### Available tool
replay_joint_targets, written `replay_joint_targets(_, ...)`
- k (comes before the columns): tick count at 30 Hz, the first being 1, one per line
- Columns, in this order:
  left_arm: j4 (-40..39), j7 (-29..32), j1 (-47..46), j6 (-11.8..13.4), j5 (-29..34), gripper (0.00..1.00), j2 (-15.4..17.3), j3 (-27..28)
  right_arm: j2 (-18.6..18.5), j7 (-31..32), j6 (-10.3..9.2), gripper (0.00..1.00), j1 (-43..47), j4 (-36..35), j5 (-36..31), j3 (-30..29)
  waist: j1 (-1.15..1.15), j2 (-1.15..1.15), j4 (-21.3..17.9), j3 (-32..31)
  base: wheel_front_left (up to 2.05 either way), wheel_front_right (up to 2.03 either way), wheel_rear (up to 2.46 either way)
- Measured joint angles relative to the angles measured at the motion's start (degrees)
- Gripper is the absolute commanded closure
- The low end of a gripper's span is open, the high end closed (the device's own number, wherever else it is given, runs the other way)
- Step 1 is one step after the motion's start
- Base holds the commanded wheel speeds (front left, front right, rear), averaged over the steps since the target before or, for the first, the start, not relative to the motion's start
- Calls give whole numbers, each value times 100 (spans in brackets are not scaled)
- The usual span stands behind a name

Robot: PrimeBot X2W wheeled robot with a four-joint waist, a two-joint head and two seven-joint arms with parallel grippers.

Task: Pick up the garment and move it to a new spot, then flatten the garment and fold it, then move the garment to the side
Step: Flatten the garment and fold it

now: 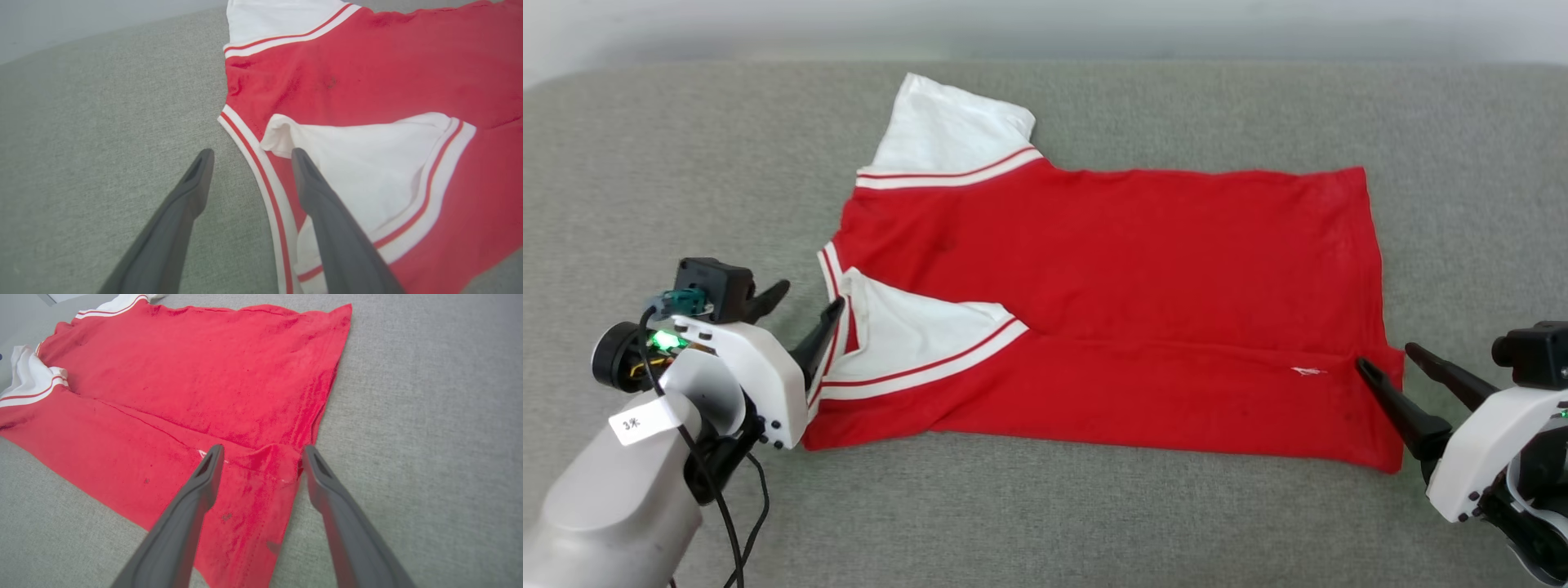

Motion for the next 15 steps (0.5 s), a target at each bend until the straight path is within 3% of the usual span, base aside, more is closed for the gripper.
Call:
replay_joint_targets(5,-369,779,-176,-1,-221,0,370,-246,-10,89,0,0,154,-166,-100,-167,0,0,124,-241,0,0,0)
replay_joint_targets(15,-1354,2805,-586,-1,-1226,0,865,-670,125,288,0,0,324,-313,-272,-344,-1,0,280,-425,0,0,0)
